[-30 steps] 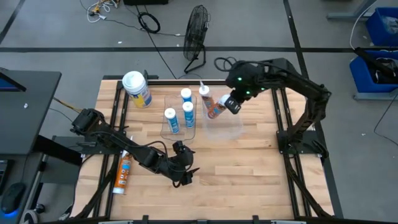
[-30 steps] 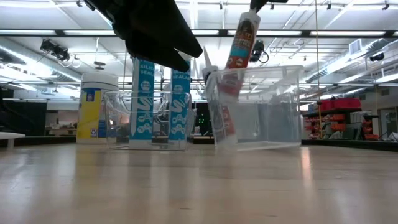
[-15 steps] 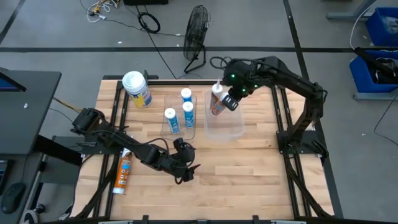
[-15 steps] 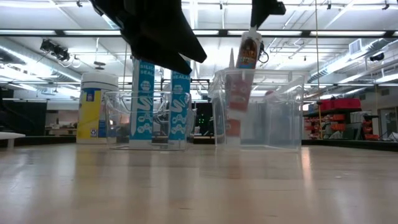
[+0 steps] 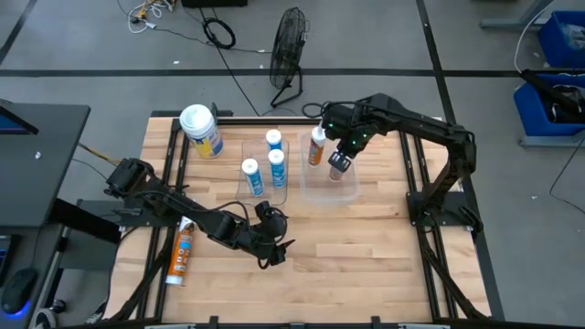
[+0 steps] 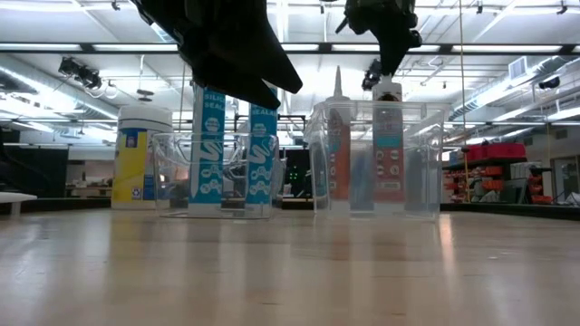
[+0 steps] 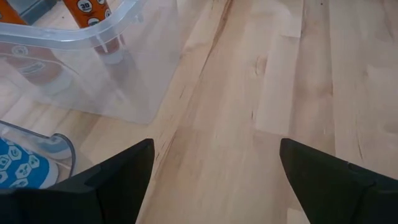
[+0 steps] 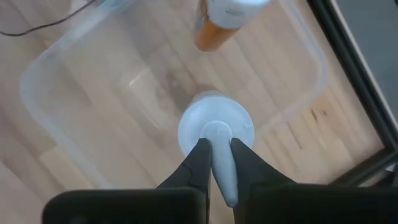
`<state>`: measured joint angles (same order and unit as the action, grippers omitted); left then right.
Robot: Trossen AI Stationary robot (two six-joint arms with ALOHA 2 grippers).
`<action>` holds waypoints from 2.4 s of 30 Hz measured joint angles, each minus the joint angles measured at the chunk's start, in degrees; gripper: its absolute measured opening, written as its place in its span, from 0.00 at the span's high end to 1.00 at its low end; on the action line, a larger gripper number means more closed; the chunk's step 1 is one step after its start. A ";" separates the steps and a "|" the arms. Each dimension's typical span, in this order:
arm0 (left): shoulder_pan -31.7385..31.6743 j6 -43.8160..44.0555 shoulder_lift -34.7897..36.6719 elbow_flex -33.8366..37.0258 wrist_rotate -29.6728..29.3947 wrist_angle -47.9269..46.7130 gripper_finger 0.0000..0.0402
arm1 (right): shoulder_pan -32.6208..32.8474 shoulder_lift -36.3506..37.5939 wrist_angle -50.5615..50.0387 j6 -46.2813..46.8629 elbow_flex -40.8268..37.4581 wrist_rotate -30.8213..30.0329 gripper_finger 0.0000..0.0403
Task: Pick & place silicon tubes, Sealant and Lysol wipes
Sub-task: Put the right orange sealant into the right transparent bin, then put the orange sealant into the right transparent bin
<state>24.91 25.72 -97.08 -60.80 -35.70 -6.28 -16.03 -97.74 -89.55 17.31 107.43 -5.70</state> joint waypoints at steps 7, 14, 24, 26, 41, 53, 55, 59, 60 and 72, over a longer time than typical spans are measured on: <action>0.00 0.02 0.00 0.01 0.00 -0.01 0.12 | -0.35 0.07 -0.18 0.01 -0.11 0.14 0.92; 0.00 0.04 -0.02 0.02 0.00 -0.01 0.12 | -0.46 0.07 -0.34 -0.27 -0.15 0.43 0.89; 0.00 0.10 -0.02 0.02 0.00 -0.01 0.12 | -0.46 -0.09 -0.78 0.17 -0.47 1.10 0.66; 0.00 0.17 -0.02 0.02 0.00 -0.01 0.12 | -0.46 -0.09 -0.67 0.17 -0.47 2.04 0.61; 0.00 0.15 -0.02 0.02 0.00 -0.01 0.12 | -0.78 2.42 -0.52 1.72 -0.34 8.25 0.40; 0.00 0.02 -0.02 0.02 0.00 -0.01 0.12 | -3.30 9.89 -0.47 3.29 -0.34 15.28 0.40; 0.00 0.02 -0.02 0.02 0.00 -0.13 0.12 | -3.30 11.42 -0.48 3.27 -0.33 16.01 0.40; 0.00 2.49 -0.04 0.02 2.90 -4.05 0.12 | -2.20 14.02 -0.42 3.47 -0.30 16.05 0.40; 0.02 4.08 -0.04 0.02 4.10 -5.18 0.12 | -1.59 14.76 -0.21 3.71 -0.30 15.75 0.40; 2.64 27.98 -0.02 0.04 9.16 -30.80 0.14 | 14.31 20.97 13.86 4.69 -0.25 8.03 0.40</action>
<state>27.54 53.70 -97.10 -60.75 -26.54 -37.07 -1.72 -76.76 -75.69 21.99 107.18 2.33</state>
